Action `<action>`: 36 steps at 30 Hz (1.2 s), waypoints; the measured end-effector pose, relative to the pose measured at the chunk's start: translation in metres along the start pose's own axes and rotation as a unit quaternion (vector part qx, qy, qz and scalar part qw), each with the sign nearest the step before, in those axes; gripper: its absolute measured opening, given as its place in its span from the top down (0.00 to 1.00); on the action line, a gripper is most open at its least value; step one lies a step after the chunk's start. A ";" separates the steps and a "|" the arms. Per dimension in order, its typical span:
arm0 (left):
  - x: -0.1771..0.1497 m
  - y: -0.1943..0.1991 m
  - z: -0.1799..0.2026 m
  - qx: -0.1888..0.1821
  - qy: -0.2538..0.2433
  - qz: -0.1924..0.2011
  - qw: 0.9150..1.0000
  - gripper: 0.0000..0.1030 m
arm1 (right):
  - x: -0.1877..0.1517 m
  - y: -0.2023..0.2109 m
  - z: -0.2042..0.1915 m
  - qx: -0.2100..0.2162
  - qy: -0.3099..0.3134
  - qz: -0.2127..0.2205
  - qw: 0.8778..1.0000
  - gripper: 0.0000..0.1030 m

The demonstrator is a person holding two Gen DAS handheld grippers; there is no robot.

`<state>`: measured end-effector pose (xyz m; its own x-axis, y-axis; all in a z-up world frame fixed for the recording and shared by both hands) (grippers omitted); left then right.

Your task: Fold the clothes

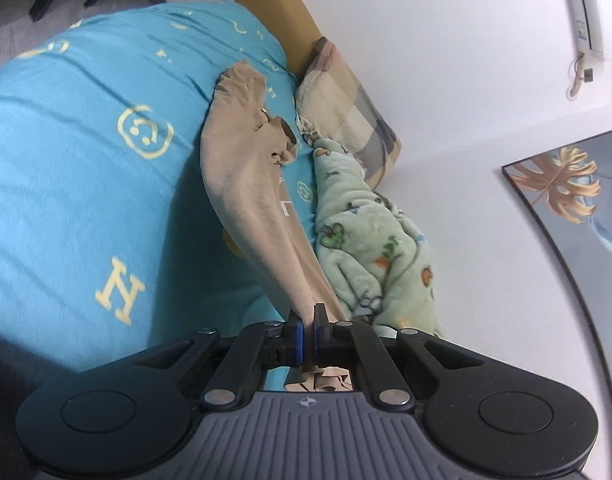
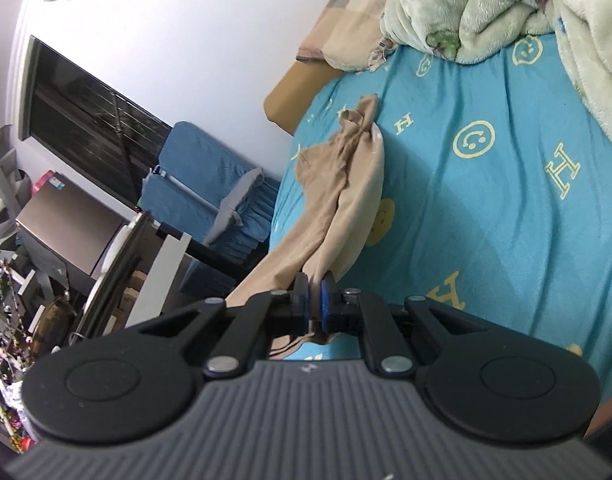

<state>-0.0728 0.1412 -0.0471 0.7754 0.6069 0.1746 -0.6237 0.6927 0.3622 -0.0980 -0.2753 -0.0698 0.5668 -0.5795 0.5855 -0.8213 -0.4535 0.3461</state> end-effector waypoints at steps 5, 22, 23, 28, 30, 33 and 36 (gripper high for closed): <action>-0.012 0.014 0.015 -0.004 -0.006 -0.004 1.000 0.96 | -0.011 0.024 -0.011 -0.002 0.002 0.012 1.000 0.92; 0.111 -0.096 0.068 0.071 -0.057 0.055 0.994 0.96 | 0.098 -0.094 -0.027 -0.045 0.025 0.021 0.998 0.91; 0.121 -0.108 0.067 0.079 -0.066 0.058 0.993 0.96 | 0.104 -0.108 -0.025 -0.050 0.029 0.020 0.998 0.91; 0.159 -0.165 0.045 0.097 -0.119 0.071 0.986 0.95 | 0.117 -0.168 -0.001 -0.055 0.058 0.030 0.996 0.91; 0.169 -0.188 0.031 0.104 -0.141 0.073 0.982 0.95 | 0.115 -0.189 0.012 -0.058 0.074 0.035 0.995 0.91; 0.179 -0.219 0.008 0.128 -0.165 0.068 0.976 0.95 | 0.110 -0.221 0.030 -0.080 0.104 0.025 0.991 0.91; 0.186 -0.243 -0.015 0.151 -0.171 0.059 0.972 0.95 | 0.106 -0.250 0.047 -0.103 0.117 0.006 0.988 0.91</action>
<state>0.2213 0.0912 -0.1161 0.7203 0.4737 0.5067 -0.6926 0.4491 0.5645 0.1705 -0.2549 -0.1285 0.5456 -0.4004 0.7362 -0.8377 -0.2860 0.4653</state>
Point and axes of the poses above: each gripper's, at about its wrist camera, not at the fingertips, and y roughly against the way its jaws point, z to its right, x to its top, the point moved 1 cm from there along -y, roughly the way its jaws point, and after that the axes turned 7 degrees about y, right-handed, at the moved point
